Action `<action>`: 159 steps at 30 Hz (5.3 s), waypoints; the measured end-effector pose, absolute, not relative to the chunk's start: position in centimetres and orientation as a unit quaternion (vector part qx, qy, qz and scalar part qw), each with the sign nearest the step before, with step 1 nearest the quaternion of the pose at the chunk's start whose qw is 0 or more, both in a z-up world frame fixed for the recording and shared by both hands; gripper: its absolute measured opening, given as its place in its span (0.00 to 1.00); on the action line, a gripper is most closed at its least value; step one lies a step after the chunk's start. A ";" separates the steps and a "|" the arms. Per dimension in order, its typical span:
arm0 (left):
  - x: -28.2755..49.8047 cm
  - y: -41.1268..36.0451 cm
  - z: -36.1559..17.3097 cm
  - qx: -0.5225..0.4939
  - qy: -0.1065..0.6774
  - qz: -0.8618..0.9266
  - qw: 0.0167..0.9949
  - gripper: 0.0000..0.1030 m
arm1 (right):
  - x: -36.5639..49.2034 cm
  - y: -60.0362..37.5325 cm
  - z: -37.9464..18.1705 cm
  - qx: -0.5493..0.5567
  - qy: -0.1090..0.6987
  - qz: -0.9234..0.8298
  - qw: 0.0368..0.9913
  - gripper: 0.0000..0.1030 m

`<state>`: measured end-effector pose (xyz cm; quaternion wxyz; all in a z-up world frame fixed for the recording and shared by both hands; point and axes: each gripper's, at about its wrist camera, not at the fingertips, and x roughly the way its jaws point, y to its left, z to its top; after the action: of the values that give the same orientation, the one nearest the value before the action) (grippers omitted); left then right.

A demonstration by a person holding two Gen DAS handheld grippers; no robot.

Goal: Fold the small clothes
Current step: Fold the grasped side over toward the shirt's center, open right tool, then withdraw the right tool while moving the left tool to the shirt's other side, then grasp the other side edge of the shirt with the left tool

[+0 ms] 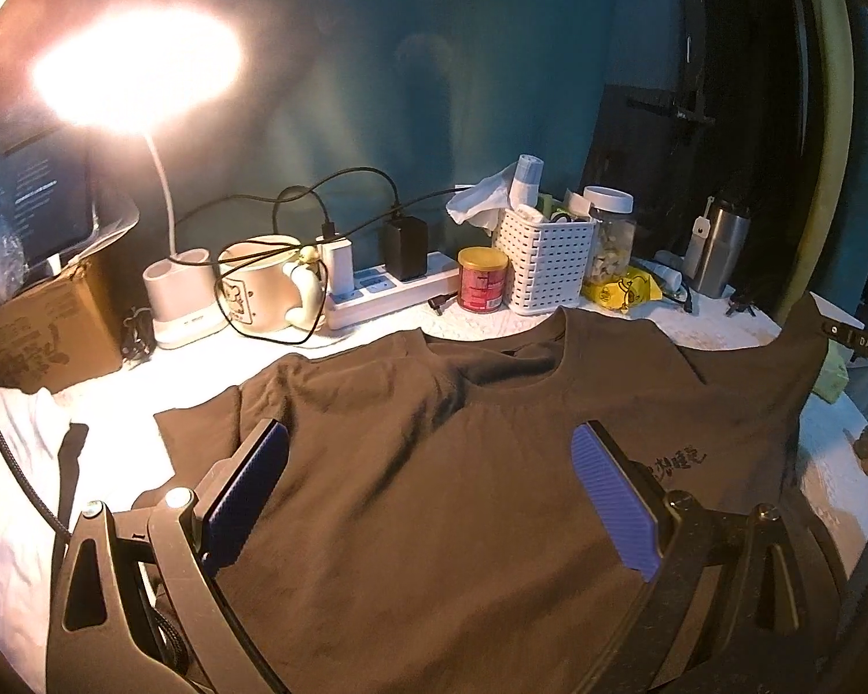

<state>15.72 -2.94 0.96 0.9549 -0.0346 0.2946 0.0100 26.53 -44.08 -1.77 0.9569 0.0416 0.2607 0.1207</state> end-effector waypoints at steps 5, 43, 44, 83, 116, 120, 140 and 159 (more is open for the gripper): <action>14.4 -1.6 1.0 -0.047 0.289 0.011 0.956 0.95 | 25.5 -40.3 -0.7 0.019 0.257 0.147 0.955 0.07; 12.0 7.9 -2.5 -0.110 0.308 0.011 0.945 0.95 | 26.7 -20.0 -9.3 -0.067 0.411 0.248 0.875 0.10; 12.0 7.8 -2.5 -0.106 0.309 0.012 0.945 0.95 | 26.6 -19.7 -9.4 -0.069 0.414 0.256 0.871 0.14; 10.9 -1.1 -0.7 -0.028 0.317 -0.020 0.948 0.95 | 20.0 -29.1 -9.3 -0.013 0.417 0.316 0.852 0.53; 10.4 12.4 -3.9 -0.089 0.325 0.035 0.941 0.82 | 17.4 -19.9 -8.0 -0.082 0.417 0.314 0.849 0.53; 11.5 14.2 -5.2 -0.097 0.347 0.036 0.932 0.75 | 17.9 -19.0 -8.0 -0.084 0.420 0.310 0.849 0.53; 14.8 15.8 -7.8 -0.113 0.400 0.001 0.910 0.05 | 19.0 -18.3 -8.2 -0.077 0.422 0.303 0.851 0.53; 10.8 11.2 -5.0 -0.016 0.296 0.105 0.949 0.04 | 17.6 -23.0 -8.6 -0.037 0.408 0.304 0.860 0.53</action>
<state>10.78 11.25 -4.96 0.9494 -0.0162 0.2956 0.1046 17.60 -22.99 -8.59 0.8599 -0.0368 0.4084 0.3040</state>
